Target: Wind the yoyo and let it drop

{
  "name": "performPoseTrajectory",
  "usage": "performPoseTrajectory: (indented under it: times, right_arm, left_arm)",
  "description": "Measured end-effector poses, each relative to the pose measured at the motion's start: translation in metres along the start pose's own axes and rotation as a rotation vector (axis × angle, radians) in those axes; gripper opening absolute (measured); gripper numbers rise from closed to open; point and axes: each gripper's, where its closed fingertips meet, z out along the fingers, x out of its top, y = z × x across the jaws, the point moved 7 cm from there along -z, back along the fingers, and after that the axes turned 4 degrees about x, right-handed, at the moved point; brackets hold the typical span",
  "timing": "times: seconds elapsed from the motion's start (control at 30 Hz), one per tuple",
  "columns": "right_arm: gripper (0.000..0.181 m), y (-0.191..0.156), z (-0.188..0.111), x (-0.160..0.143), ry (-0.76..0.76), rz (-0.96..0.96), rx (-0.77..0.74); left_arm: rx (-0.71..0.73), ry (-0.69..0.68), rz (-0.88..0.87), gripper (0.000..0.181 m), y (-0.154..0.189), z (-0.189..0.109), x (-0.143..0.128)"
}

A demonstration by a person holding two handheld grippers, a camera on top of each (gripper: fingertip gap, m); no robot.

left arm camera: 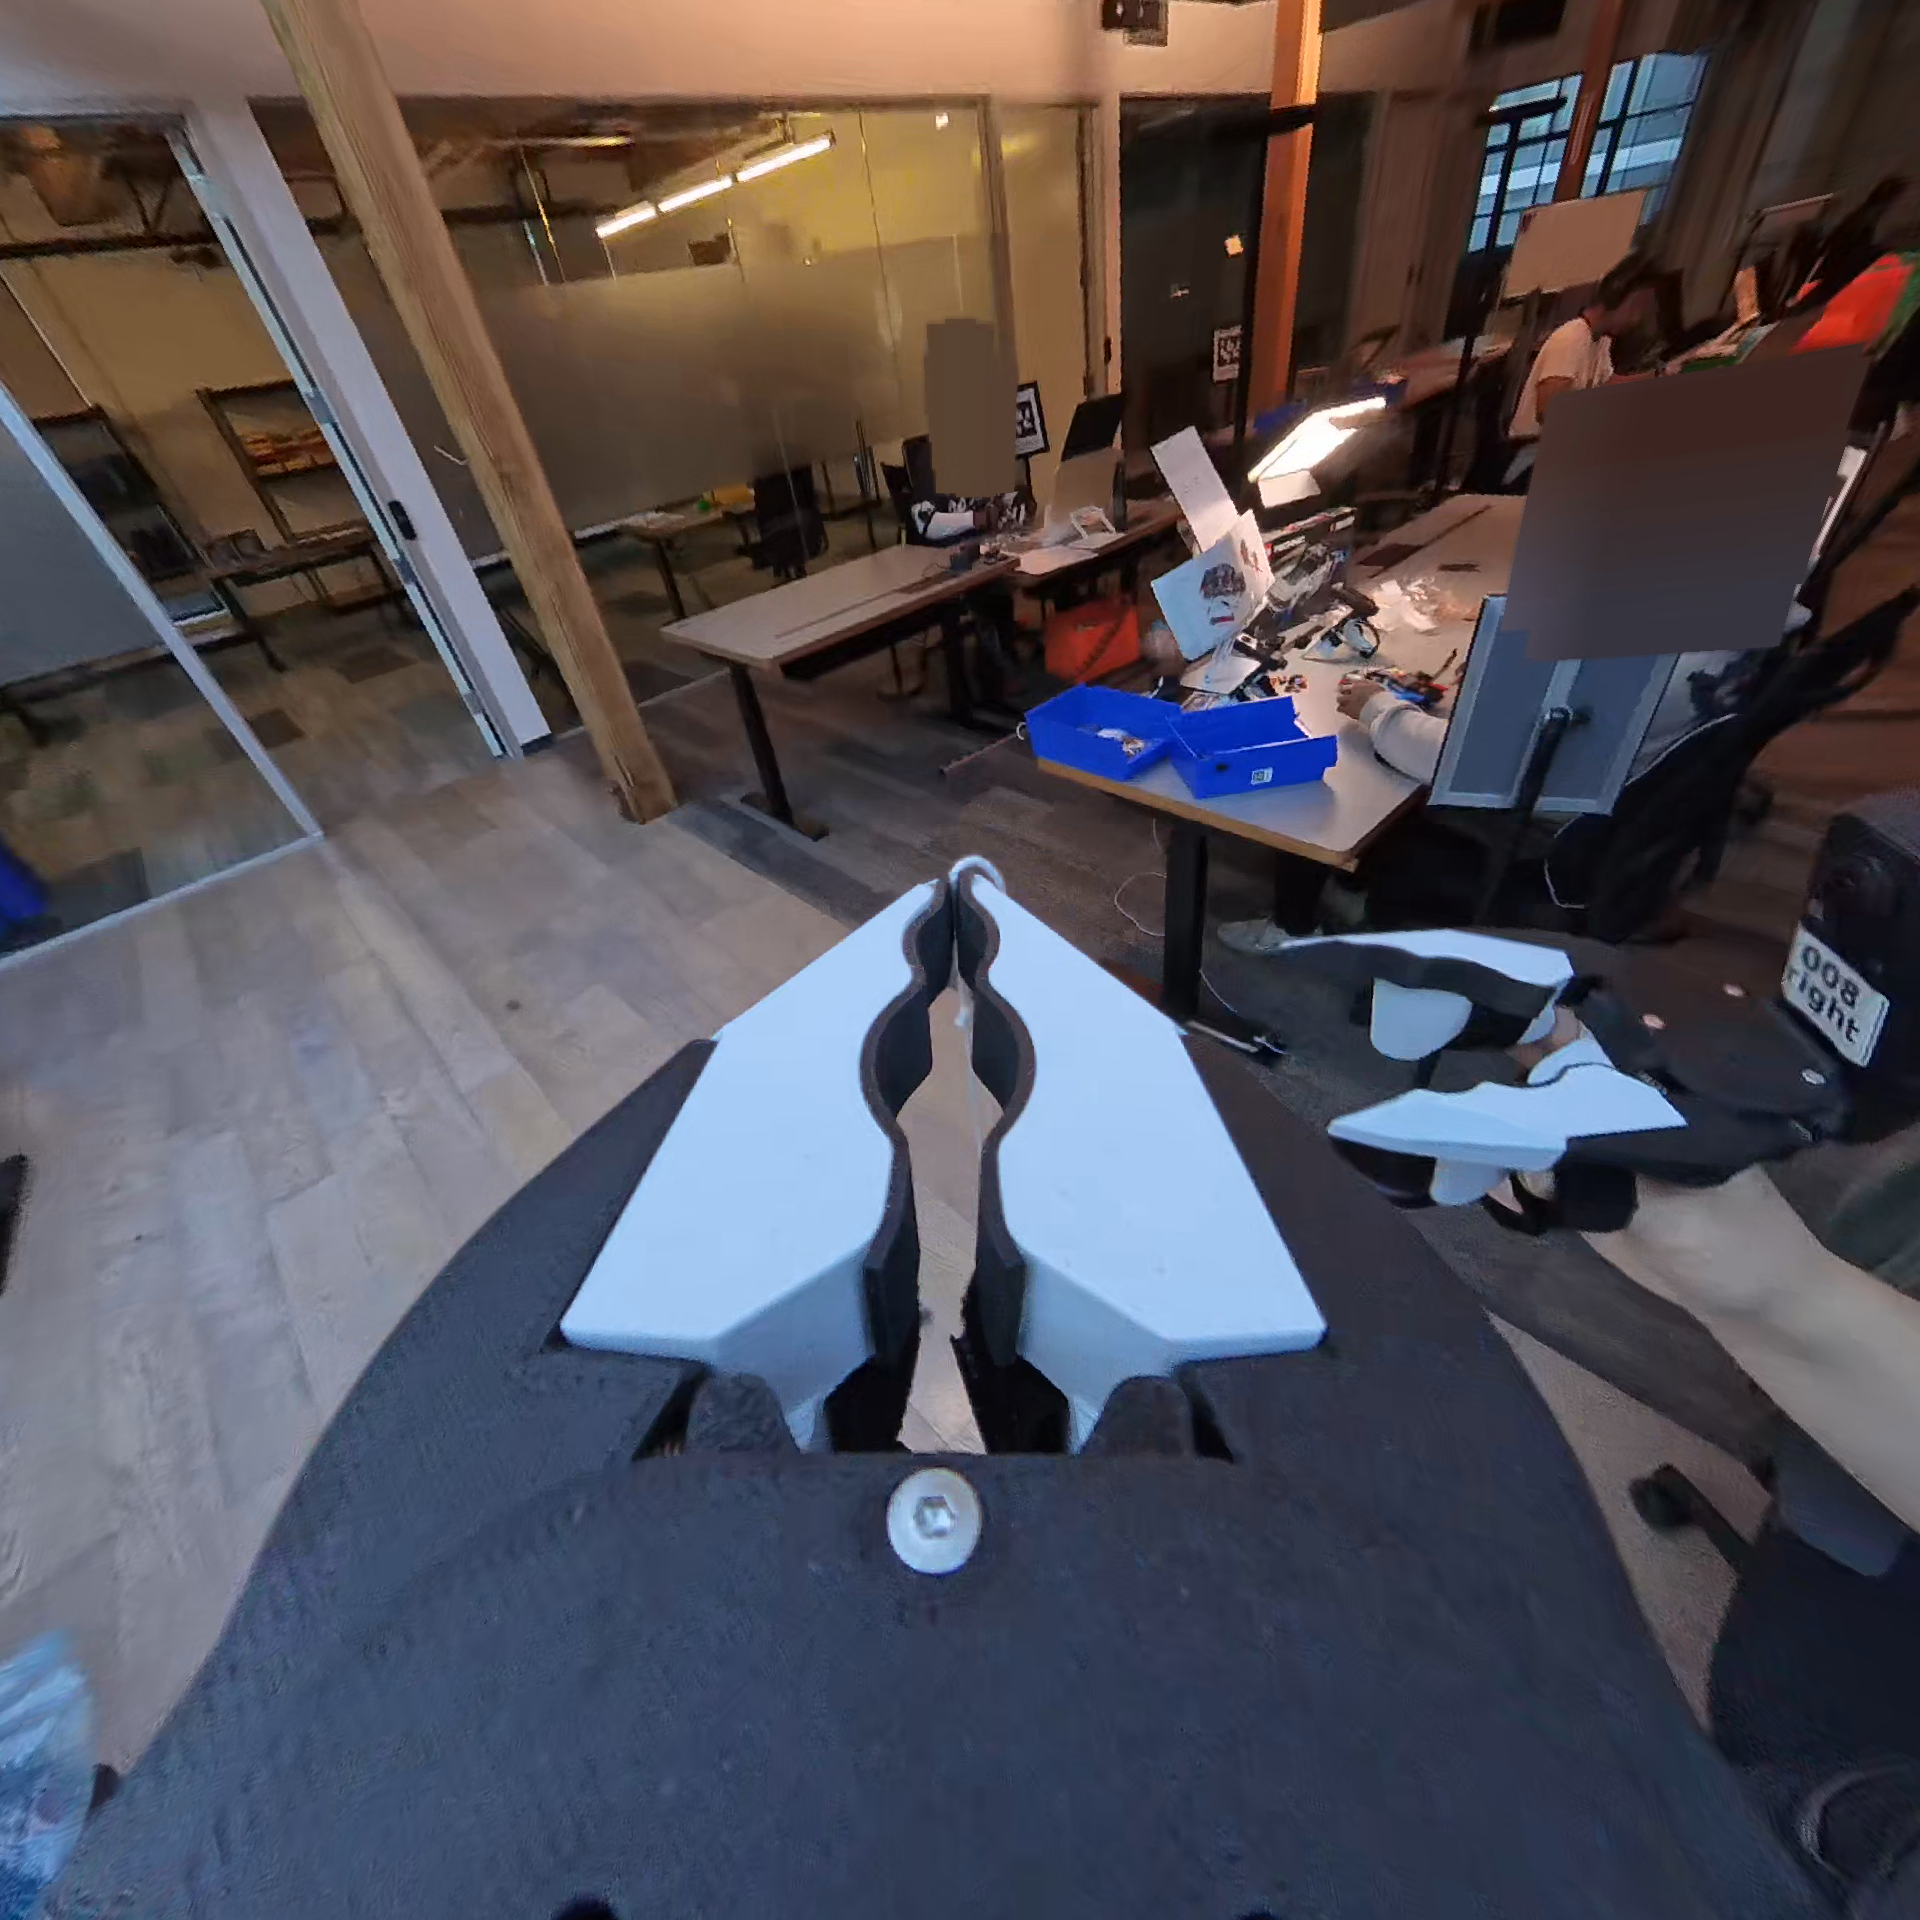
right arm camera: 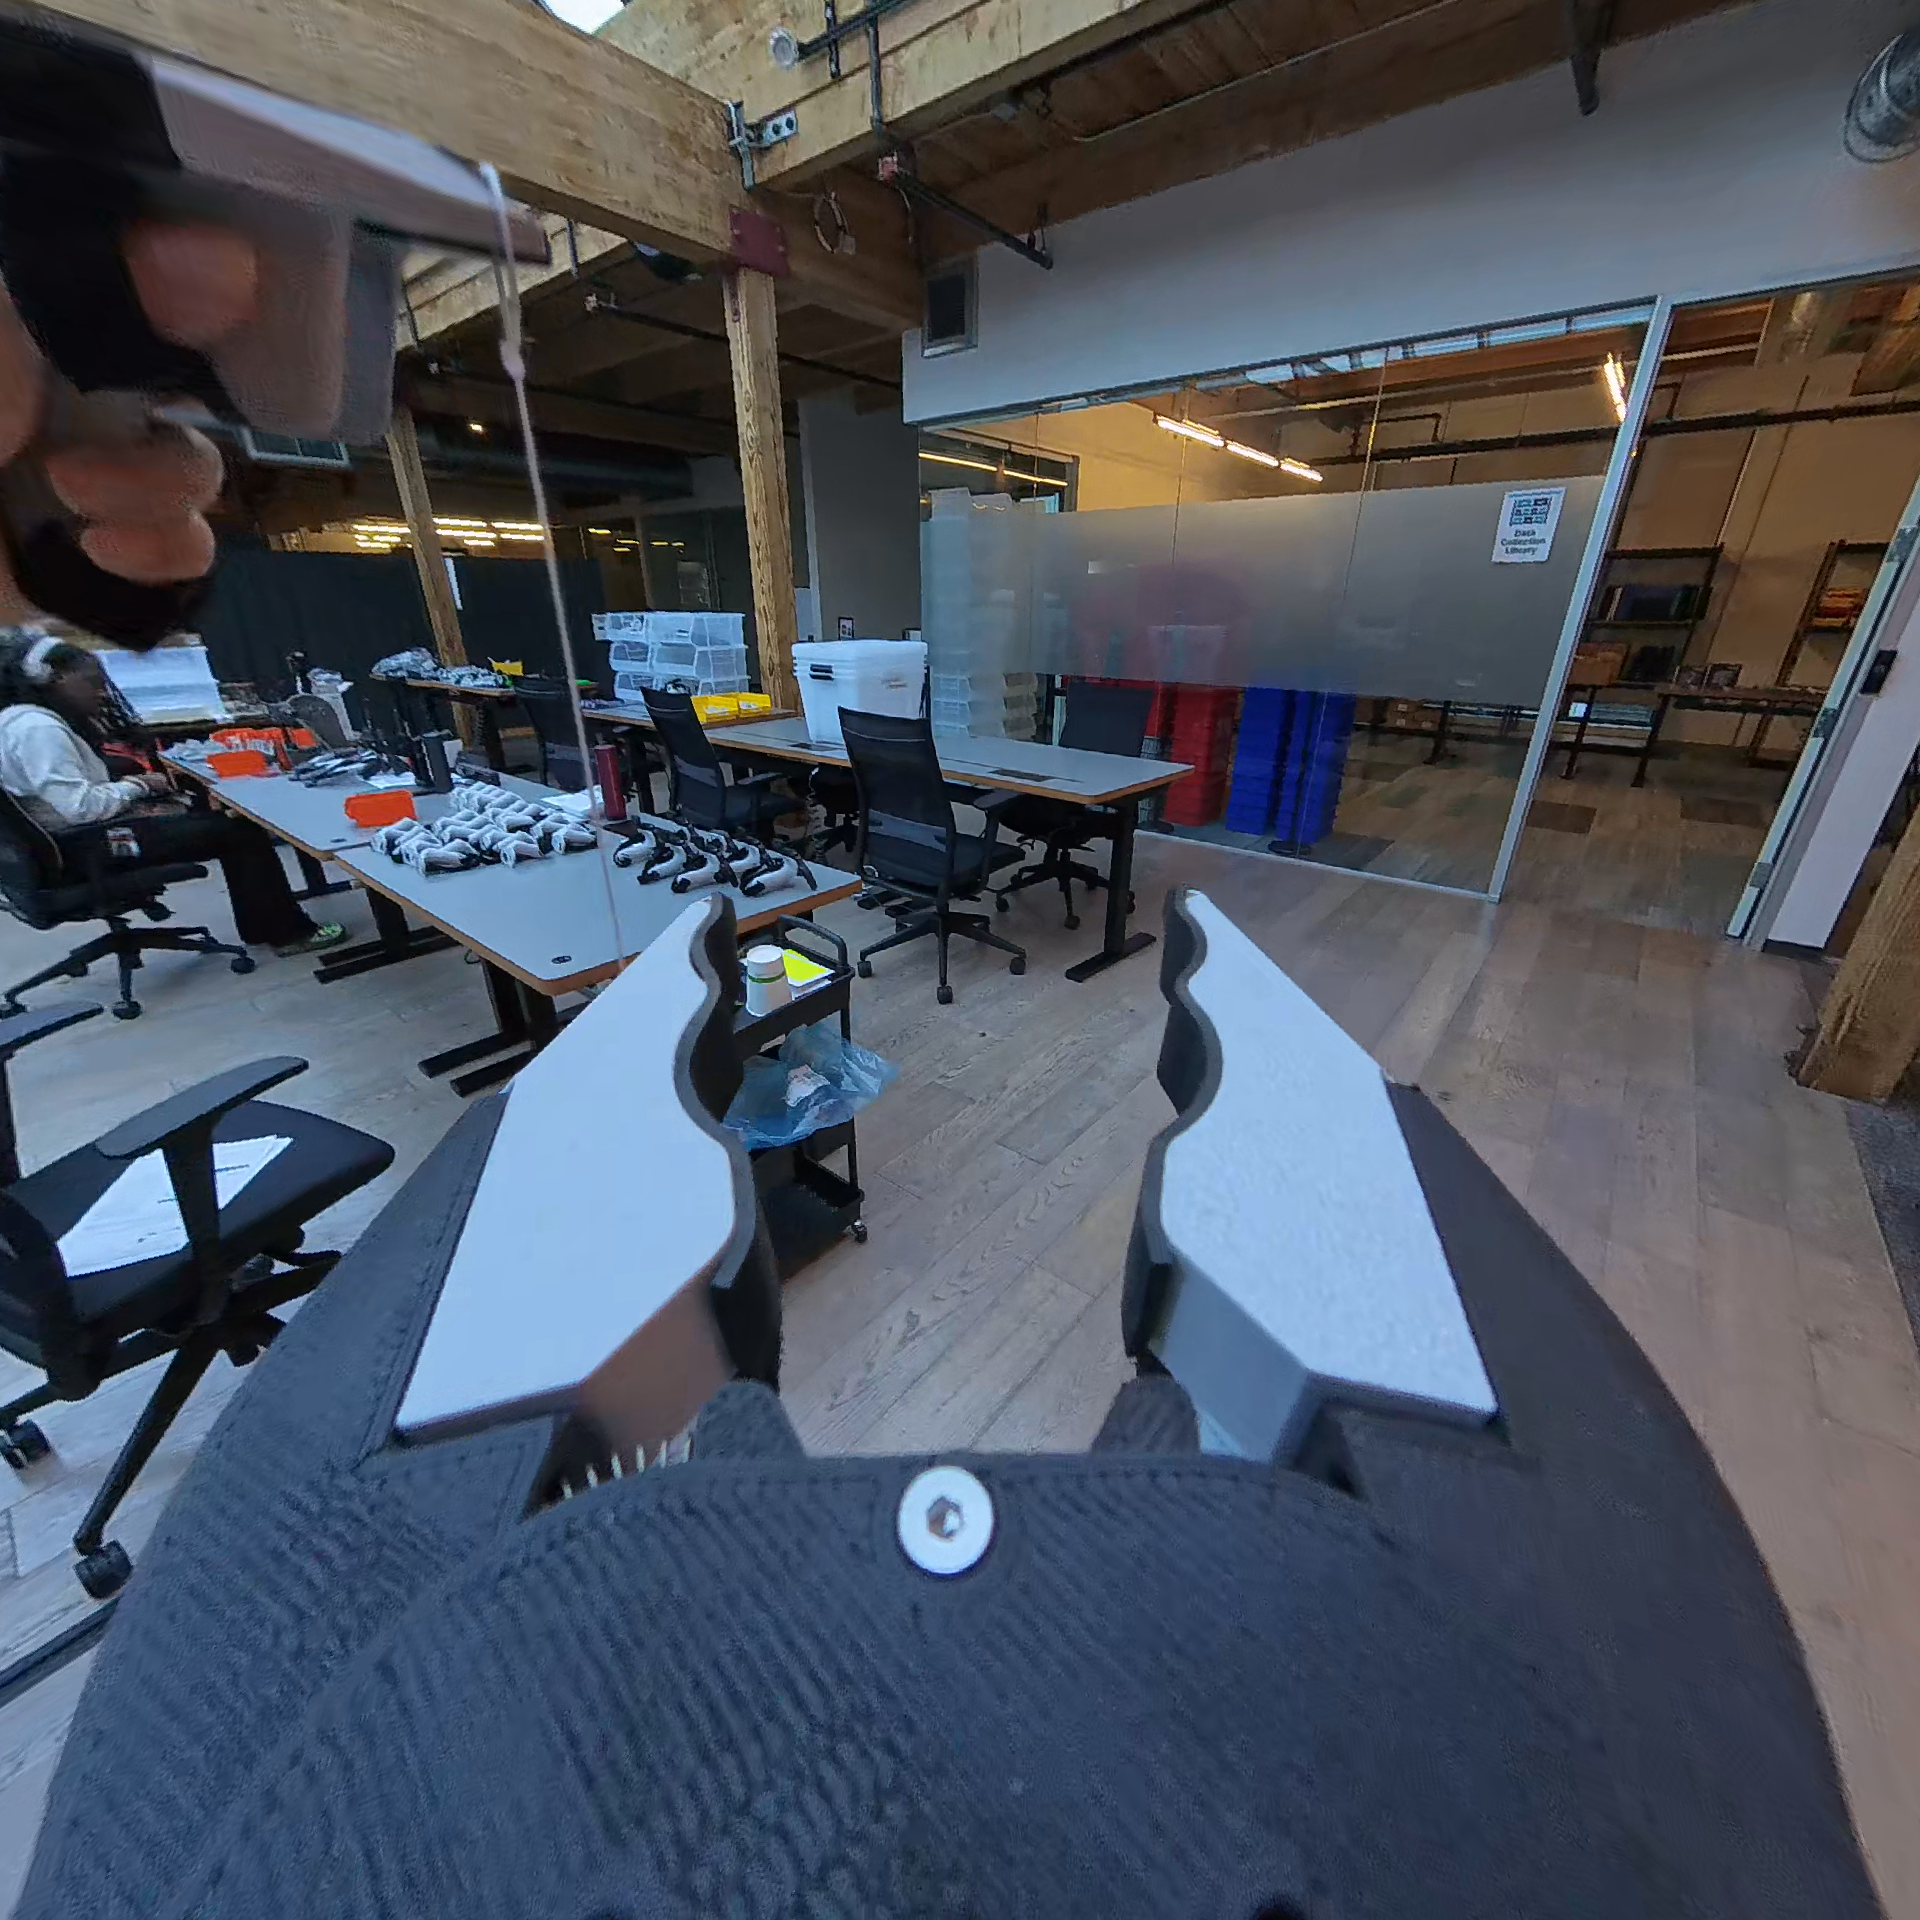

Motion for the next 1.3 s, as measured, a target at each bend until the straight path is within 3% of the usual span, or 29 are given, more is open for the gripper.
performPoseTrajectory:
  times: [0.27, 0.47, 0.6, 0.8, 1.0, 1.1, 1.2, 1.3]
  right_arm:
    - [0.079, 0.0, 0.006, -0.028, -0.065, 0.041, 0.042]
    - [0.078, 0.002, 0.008, -0.044, -0.108, 0.047, 0.05]
    - [0.078, 0.003, 0.009, -0.055, -0.136, 0.049, 0.056]
    - [0.078, 0.005, 0.01, -0.066, -0.17, 0.048, 0.058]
    - [0.078, 0.009, 0.01, -0.07, -0.177, 0.061, 0.054]
    - [0.078, 0.008, 0.011, -0.067, -0.173, 0.06, 0.063]
    - [0.078, 0.006, 0.013, -0.059, -0.166, 0.047, 0.076]
    - [0.078, 0.005, 0.014, -0.045, -0.139, 0.036, 0.082]
  left_arm:
    - [-0.016, -0.125, -0.301, 0.0, -0.019, 0.009, -0.141]
    - [-0.007, -0.177, -0.407, 0.0, -0.019, 0.021, -0.23]
    - [0.021, -0.191, -0.449, 0.0, -0.017, 0.029, -0.269]
    - [0.062, -0.209, -0.484, 0.0, -0.017, 0.035, -0.299]
    - [0.078, -0.251, -0.483, 0.0, -0.016, 0.038, -0.316]
    - [0.105, -0.234, -0.468, 0.0, -0.025, 0.038, -0.305]
    - [0.133, -0.192, -0.381, 0.0, -0.052, 0.034, -0.249]
    - [0.166, -0.068, -0.214, 0.0, -0.079, 0.019, -0.132]
